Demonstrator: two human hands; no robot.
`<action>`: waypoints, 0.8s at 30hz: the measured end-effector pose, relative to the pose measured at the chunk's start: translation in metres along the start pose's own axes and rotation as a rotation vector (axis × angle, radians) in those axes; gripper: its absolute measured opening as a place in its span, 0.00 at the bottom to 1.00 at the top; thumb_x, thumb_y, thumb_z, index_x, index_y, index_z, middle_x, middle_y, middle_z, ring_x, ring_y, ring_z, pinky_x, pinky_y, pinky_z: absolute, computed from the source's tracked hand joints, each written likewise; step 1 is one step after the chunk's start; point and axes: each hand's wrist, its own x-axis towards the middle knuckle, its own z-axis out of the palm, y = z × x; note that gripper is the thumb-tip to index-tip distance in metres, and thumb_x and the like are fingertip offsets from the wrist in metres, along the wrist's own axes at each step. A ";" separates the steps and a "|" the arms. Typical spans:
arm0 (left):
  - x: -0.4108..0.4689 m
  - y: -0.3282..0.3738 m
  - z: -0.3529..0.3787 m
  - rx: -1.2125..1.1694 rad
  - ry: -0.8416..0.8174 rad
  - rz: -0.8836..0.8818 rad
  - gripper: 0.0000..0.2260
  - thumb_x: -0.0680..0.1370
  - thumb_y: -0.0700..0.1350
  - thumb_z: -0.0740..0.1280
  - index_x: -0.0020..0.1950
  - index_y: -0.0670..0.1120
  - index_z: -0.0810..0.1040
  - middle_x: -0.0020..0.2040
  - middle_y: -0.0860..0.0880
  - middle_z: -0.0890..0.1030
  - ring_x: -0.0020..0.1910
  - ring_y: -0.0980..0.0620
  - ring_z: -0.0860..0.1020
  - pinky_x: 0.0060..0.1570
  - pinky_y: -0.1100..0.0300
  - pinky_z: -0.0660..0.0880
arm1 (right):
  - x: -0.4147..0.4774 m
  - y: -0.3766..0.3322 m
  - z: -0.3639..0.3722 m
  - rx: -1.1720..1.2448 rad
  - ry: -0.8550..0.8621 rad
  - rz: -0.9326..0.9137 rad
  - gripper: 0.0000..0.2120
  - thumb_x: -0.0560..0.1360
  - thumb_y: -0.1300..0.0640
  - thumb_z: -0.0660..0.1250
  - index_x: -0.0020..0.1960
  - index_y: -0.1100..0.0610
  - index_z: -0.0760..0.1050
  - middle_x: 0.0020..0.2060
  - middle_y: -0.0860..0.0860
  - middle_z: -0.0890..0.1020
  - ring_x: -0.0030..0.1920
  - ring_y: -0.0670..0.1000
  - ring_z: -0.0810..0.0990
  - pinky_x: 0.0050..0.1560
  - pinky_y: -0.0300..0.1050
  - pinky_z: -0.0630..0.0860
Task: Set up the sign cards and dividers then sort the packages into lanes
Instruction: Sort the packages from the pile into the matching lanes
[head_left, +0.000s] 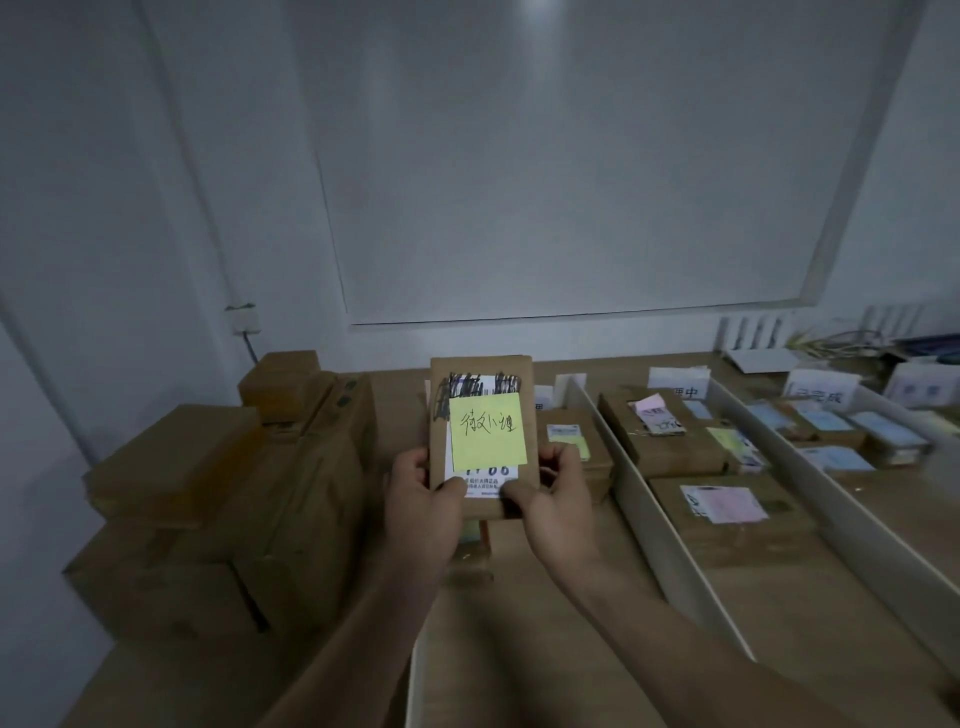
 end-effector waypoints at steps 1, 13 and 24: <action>-0.005 0.002 0.006 0.004 -0.002 0.003 0.17 0.76 0.34 0.70 0.60 0.48 0.73 0.59 0.45 0.80 0.53 0.48 0.82 0.38 0.66 0.77 | -0.002 -0.001 -0.008 0.003 0.011 -0.001 0.21 0.62 0.56 0.72 0.54 0.48 0.71 0.51 0.46 0.84 0.54 0.48 0.82 0.56 0.60 0.81; -0.013 -0.007 0.065 0.030 -0.080 0.002 0.16 0.76 0.37 0.70 0.59 0.53 0.73 0.57 0.50 0.83 0.54 0.51 0.82 0.45 0.57 0.81 | 0.017 0.021 -0.057 -0.009 0.073 0.051 0.26 0.61 0.55 0.71 0.59 0.46 0.72 0.53 0.45 0.83 0.55 0.48 0.81 0.55 0.59 0.82; 0.043 -0.067 0.110 0.098 -0.258 -0.157 0.14 0.77 0.42 0.68 0.60 0.56 0.75 0.60 0.53 0.81 0.55 0.53 0.80 0.44 0.61 0.77 | 0.080 0.066 -0.052 -0.283 0.048 0.237 0.19 0.71 0.54 0.73 0.60 0.46 0.75 0.50 0.45 0.83 0.50 0.50 0.83 0.54 0.58 0.81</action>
